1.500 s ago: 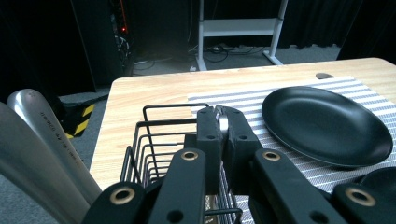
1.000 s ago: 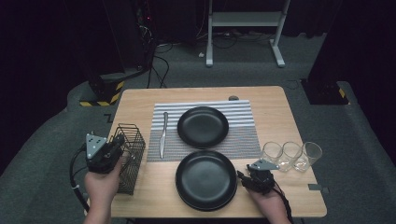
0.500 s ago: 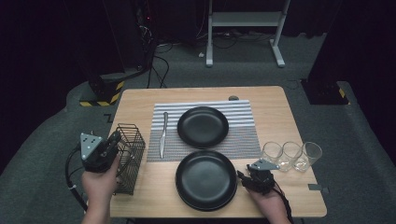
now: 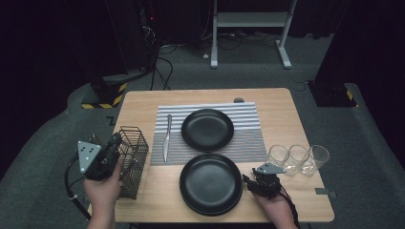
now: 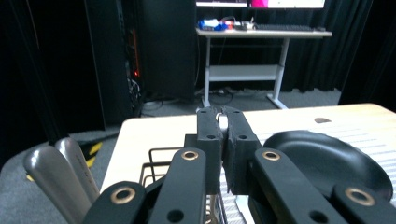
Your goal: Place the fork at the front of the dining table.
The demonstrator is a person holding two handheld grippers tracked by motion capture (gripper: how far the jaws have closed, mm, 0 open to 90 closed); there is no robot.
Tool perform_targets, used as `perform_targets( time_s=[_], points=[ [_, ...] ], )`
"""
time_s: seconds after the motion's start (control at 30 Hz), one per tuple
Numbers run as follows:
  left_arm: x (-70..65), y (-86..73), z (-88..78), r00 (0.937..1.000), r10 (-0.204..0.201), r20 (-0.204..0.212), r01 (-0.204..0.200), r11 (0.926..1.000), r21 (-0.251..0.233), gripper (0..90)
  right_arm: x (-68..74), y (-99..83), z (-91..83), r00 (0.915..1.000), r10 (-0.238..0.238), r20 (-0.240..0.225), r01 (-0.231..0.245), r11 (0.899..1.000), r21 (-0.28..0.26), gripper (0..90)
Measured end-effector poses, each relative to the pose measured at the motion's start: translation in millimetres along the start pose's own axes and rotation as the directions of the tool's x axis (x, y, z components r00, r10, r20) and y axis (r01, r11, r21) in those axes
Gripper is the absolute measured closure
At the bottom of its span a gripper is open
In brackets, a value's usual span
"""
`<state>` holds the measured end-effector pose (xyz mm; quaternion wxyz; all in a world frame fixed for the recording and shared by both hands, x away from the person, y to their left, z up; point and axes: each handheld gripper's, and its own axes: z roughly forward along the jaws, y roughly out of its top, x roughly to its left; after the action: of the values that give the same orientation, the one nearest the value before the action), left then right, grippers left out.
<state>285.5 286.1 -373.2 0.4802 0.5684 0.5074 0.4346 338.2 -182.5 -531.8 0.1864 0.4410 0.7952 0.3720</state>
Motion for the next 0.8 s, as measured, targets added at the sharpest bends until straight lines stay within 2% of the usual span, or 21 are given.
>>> perform_targets(
  time_s=[0.27,0.8],
  points=[
    [-0.1,1.3,-4.9,1.0,0.003,0.004,-0.002,0.9982,-0.06,86.3,0.2,0.1,0.3,1.0,0.0,0.007,0.0,1.0,0.003,49.0],
    [-5.8,6.2,-12.0,0.9999,0.006,-0.012,-0.008,0.9914,-0.13,86.3,0.0,-0.2,-0.6,1.0,0.001,0.002,-0.001,1.0,-0.009,49.6]
  ],
)
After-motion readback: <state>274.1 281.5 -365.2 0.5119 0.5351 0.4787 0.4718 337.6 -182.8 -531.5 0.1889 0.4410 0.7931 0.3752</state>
